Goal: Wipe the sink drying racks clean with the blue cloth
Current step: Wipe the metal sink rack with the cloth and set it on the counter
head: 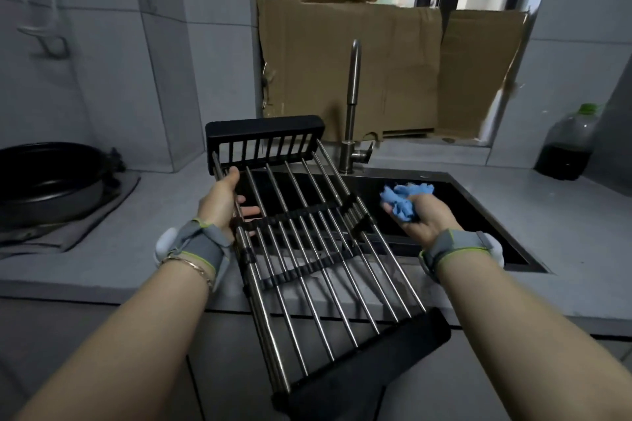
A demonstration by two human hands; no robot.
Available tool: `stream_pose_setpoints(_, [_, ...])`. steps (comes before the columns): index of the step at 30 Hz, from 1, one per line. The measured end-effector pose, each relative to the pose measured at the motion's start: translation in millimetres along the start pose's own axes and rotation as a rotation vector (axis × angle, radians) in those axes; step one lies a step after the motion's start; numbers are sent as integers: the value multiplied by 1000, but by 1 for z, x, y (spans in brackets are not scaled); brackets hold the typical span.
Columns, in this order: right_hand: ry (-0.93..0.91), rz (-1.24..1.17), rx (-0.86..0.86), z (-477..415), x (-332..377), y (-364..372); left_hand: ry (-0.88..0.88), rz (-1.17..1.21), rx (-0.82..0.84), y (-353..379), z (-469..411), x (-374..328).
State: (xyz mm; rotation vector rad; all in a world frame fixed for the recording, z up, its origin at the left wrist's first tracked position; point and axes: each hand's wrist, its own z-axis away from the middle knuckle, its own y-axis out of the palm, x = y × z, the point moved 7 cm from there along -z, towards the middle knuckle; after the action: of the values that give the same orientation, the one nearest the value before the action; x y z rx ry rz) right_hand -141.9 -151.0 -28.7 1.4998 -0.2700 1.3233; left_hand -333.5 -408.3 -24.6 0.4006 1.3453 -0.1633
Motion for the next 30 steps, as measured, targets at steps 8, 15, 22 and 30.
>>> stream_pose_setpoints(8, [-69,319,-26,-16,-14,5,-60,-50,-45,-37,-20,-24])
stream_pose_setpoints(15, [-39,788,56,-6,-50,73,-92,-98,-139,-73,-32,-26])
stream_pose_setpoints(22, [13,1382,518,21,-99,135,-145,-189,-158,-105,-61,-26])
stream_pose_setpoints(30, [-34,1195,546,0,-129,194,-139,-641,-218,-132,-96,-48])
